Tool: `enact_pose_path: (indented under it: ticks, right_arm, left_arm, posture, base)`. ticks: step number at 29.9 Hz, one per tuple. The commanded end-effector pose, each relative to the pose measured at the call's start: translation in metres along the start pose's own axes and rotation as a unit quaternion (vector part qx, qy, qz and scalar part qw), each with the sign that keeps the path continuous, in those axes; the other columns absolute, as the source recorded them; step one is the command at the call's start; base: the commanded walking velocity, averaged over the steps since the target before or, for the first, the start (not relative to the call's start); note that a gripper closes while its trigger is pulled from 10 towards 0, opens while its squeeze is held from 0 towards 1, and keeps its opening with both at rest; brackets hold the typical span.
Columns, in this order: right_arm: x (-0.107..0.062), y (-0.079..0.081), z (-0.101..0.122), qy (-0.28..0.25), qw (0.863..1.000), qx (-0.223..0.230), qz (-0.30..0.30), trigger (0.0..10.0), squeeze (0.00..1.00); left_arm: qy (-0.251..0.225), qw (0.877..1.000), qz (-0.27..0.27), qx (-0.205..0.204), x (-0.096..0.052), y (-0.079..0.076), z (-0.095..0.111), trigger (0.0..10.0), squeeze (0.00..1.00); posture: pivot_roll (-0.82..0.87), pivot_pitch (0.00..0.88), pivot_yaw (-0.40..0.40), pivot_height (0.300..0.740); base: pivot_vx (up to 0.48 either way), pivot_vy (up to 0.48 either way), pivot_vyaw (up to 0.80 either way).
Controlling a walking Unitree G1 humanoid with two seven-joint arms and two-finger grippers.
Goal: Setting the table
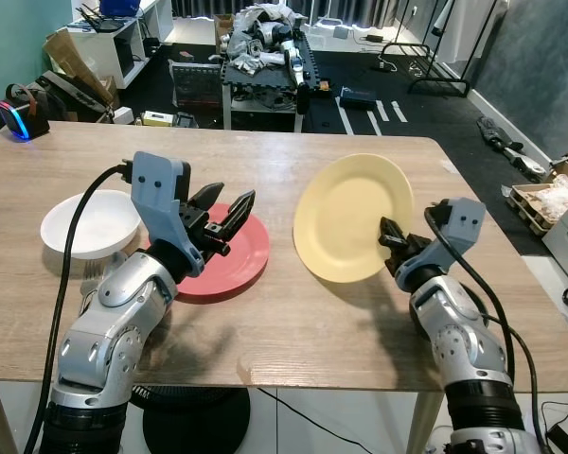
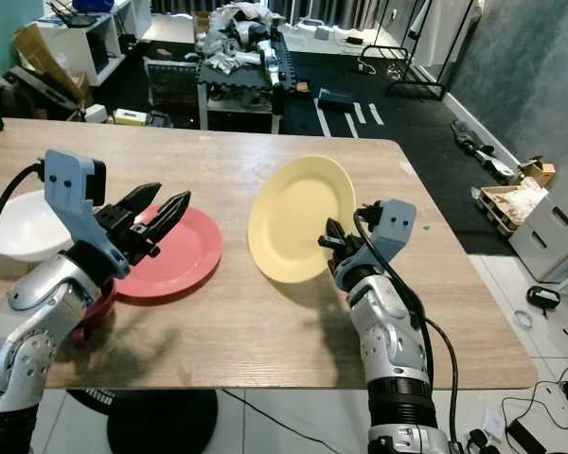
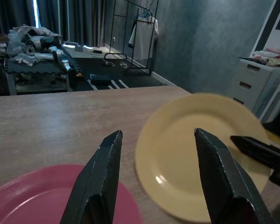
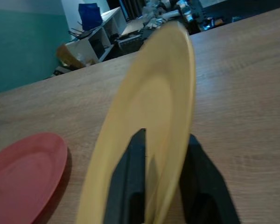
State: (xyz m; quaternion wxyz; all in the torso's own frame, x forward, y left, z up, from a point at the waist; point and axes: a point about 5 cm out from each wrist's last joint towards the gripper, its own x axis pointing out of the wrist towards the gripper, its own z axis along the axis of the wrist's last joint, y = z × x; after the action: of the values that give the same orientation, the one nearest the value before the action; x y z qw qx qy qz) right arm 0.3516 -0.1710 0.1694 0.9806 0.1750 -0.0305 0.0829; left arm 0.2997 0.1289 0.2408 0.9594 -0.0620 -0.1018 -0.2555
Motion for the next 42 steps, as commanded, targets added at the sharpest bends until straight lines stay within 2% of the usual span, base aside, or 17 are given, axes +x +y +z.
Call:
enact_pose_path:
  ticks: [1,5,6,8,9,18,23,24,25,27,28,30,32,36,38,42]
  right_arm:
    - [0.001,-0.001,0.002,-0.008,1.0,-0.011,-0.002,10.0,1.0]
    - [0.002,-0.003,0.005,-0.019,0.999,-0.022,-0.014,10.0,0.96]
    - [0.002,-0.004,0.007,-0.022,0.999,-0.022,-0.016,10.0,0.56]
    - [0.002,-0.004,0.007,-0.024,0.999,-0.021,-0.017,10.0,0.56]
    - [0.003,-0.004,0.009,-0.027,0.999,-0.021,-0.018,10.0,0.02]
    - [0.004,0.003,0.02,-0.063,0.998,-0.028,-0.001,10.0,0.0]
    - [-0.001,0.037,0.013,-0.043,0.99,-0.081,0.106,10.0,0.0]
    - [-0.001,0.037,0.013,-0.043,0.99,-0.081,0.106,10.0,0.0]
    - [-0.005,0.055,0.0,-0.014,0.981,-0.122,0.149,10.0,0.0]
    - [-0.006,0.06,-0.003,-0.007,0.978,-0.133,0.158,10.0,0.0]
    - [-0.006,0.071,-0.017,0.018,0.975,-0.161,0.152,10.0,0.0]
    - [-0.005,0.074,-0.022,0.025,0.974,-0.171,0.144,10.0,0.0]
    - [-0.001,0.075,-0.034,0.052,0.978,-0.177,0.102,10.0,0.0]
    - [0.007,0.065,-0.044,0.081,0.987,-0.141,0.01,10.0,0.0]
    - [0.01,0.059,-0.048,0.093,0.987,-0.131,-0.031,10.0,0.0]
    - [0.009,0.053,-0.056,0.113,0.983,-0.133,-0.063,10.0,0.0]
  left_arm:
    - [0.006,1.0,-0.002,0.001,-0.002,-0.002,-0.001,10.0,0.0]
    - [0.005,1.0,-0.001,0.0,-0.001,-0.002,-0.001,10.0,0.0]
    - [0.004,1.0,0.0,-0.001,-0.001,-0.002,0.0,10.0,0.0]
    - [0.003,1.0,0.0,-0.001,-0.001,-0.002,0.0,10.0,0.0]
    - [0.003,1.0,0.001,-0.002,-0.001,-0.002,0.0,10.0,0.0]
    - [0.003,1.0,0.001,-0.008,0.0,-0.004,-0.001,10.0,0.0]
    - [0.004,1.0,0.002,-0.008,0.001,-0.005,-0.001,10.0,0.0]
    - [0.004,1.0,0.002,-0.008,0.001,-0.005,-0.001,10.0,0.0]
    - [0.012,1.0,0.011,0.001,0.002,-0.003,-0.004,10.0,0.0]
    - [0.015,1.0,0.015,0.004,0.002,-0.002,-0.005,10.0,0.0]
    - [0.027,0.999,0.034,0.014,0.005,0.0,-0.008,10.0,0.0]
    - [0.031,0.998,0.042,0.019,0.006,0.002,-0.009,10.0,0.0]
    - [0.044,0.997,0.061,0.028,0.009,0.004,-0.011,10.0,0.0]
    - [0.046,0.996,0.07,0.022,0.011,0.005,-0.01,10.0,0.0]
    - [0.046,0.997,0.063,0.023,0.011,0.003,-0.008,10.0,0.0]
    - [0.048,0.997,0.057,0.024,0.01,0.0,-0.008,10.0,0.0]
  posture:
    - [-0.02,0.022,0.04,0.74]
    - [-0.02,0.02,0.039,0.74]
    - [-0.02,0.019,0.038,0.74]
    - [-0.02,0.019,0.038,0.74]
    - [-0.02,0.018,0.038,0.74]
    - [-0.02,0.017,0.038,0.74]
    - [-0.02,0.02,0.039,0.74]
    - [-0.02,0.02,0.039,0.74]
    - [-0.02,0.021,0.039,0.74]
    - [-0.02,0.021,0.039,0.74]
    - [-0.02,0.026,0.038,0.74]
    - [-0.02,0.027,0.038,0.74]
    - [-0.02,0.03,0.037,0.74]
    - [-0.01,0.044,0.044,0.74]
    - [-0.01,0.049,0.045,0.74]
    - [-0.01,0.056,0.045,0.74]
  base:
    - [0.0,0.0,0.0]
    - [0.0,0.0,0.0]
    - [0.0,0.0,0.0]
    - [0.0,0.0,0.0]
    - [0.0,0.0,0.0]
    - [0.0,0.0,0.0]
    - [0.0,0.0,0.0]
    - [0.0,0.0,0.0]
    - [0.0,0.0,0.0]
    - [0.0,0.0,0.0]
    - [0.0,0.0,0.0]
    - [0.0,0.0,0.0]
    - [0.0,0.0,0.0]
    - [0.0,0.0,0.0]
    - [0.0,0.0,0.0]
    - [0.0,0.0,0.0]
